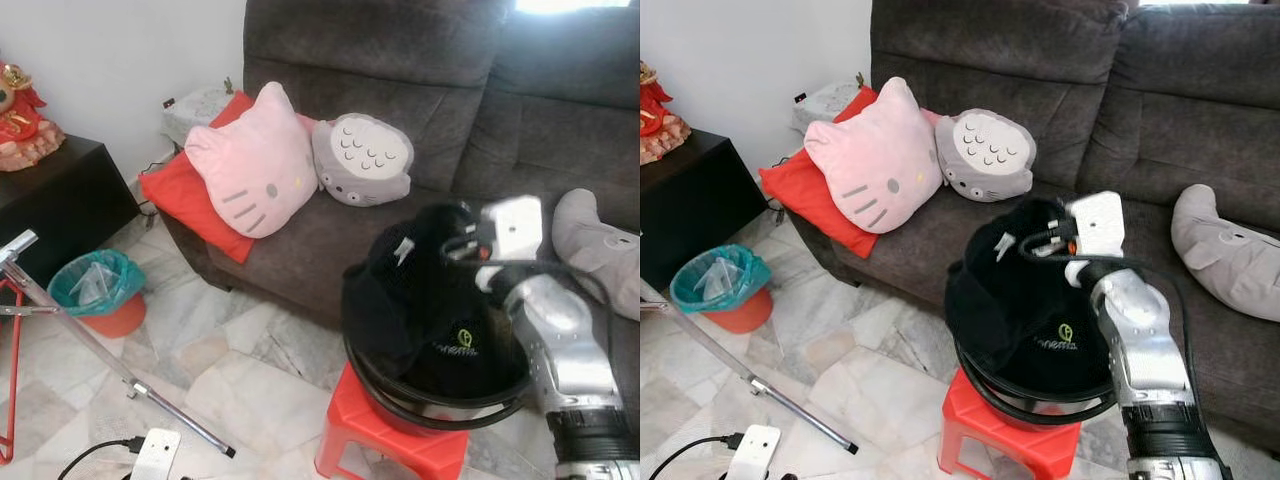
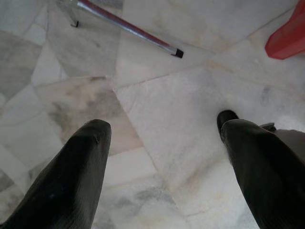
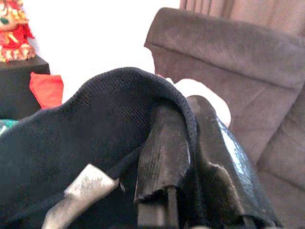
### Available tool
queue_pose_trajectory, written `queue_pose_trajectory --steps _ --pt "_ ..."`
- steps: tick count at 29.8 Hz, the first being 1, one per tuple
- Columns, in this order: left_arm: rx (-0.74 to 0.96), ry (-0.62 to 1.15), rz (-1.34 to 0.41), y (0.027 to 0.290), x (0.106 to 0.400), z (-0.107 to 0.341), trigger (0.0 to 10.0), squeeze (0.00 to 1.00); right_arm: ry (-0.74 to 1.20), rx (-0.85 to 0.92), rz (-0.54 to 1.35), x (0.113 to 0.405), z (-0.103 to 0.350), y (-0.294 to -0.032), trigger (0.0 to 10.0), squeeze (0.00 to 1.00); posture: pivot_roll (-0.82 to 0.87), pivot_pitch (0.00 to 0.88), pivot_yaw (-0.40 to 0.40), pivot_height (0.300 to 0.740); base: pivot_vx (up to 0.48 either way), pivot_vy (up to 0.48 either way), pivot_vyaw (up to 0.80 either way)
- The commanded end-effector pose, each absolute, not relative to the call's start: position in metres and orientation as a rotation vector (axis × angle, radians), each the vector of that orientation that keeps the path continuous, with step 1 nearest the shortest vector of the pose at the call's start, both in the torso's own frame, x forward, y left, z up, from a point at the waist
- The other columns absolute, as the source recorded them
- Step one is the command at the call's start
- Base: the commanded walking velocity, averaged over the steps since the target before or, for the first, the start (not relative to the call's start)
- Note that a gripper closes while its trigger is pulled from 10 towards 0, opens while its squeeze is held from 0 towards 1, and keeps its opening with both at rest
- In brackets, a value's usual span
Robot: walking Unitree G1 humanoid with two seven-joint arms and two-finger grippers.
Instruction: Hang hanger
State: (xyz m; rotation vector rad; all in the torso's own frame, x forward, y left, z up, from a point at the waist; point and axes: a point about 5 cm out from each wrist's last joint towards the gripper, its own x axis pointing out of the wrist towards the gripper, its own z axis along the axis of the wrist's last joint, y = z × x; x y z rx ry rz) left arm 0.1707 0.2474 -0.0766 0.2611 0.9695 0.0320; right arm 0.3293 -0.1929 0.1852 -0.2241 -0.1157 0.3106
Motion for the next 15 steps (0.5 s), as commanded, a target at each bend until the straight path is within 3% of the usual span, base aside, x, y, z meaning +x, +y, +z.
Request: queue_pose_trajectory --steps 1,3,4,5,6,15 --pt "0.257 0.989 0.048 0.253 0.167 -0.077 10.0 0.0 -0.192 -0.276 0.342 0.331 0.204 -0.181 0.0 0.0 -0.09 0.0 0.087 0.74 0.0 0.0 0.0" --pt "0.252 0.991 0.046 0.25 0.167 -0.078 10.0 0.0 -0.216 -0.283 0.355 0.332 0.21 -0.177 0.3 0.0 -0.09 0.0 0.085 0.74 0.0 0.0 0.0" --pt "0.247 0.991 0.045 0.249 0.167 -0.078 10.0 0.0 -0.227 -0.288 0.372 0.331 0.214 -0.173 2.3 0.0 -0.09 0.0 0.084 0.74 0.0 0.0 0.0" --pt "0.243 0.991 0.045 0.248 0.167 -0.078 10.0 0.0 -0.235 -0.291 0.382 0.331 0.216 -0.171 2.3 0.0 -0.09 0.0 0.084 0.74 0.0 0.0 0.0" --pt "0.235 0.995 0.043 0.247 0.166 -0.079 10.0 0.0 -0.235 -0.298 0.4 0.329 0.216 -0.167 10.0 0.0 -0.09 0.0 0.083 0.74 0.0 0.0 0.0" --pt "0.198 0.978 0.062 0.247 0.166 -0.079 10.0 0.0 -0.17 -0.245 0.325 0.309 0.191 -0.165 10.0 0.0 -0.09 0.0 0.087 0.74 0.0 0.0 0.0"
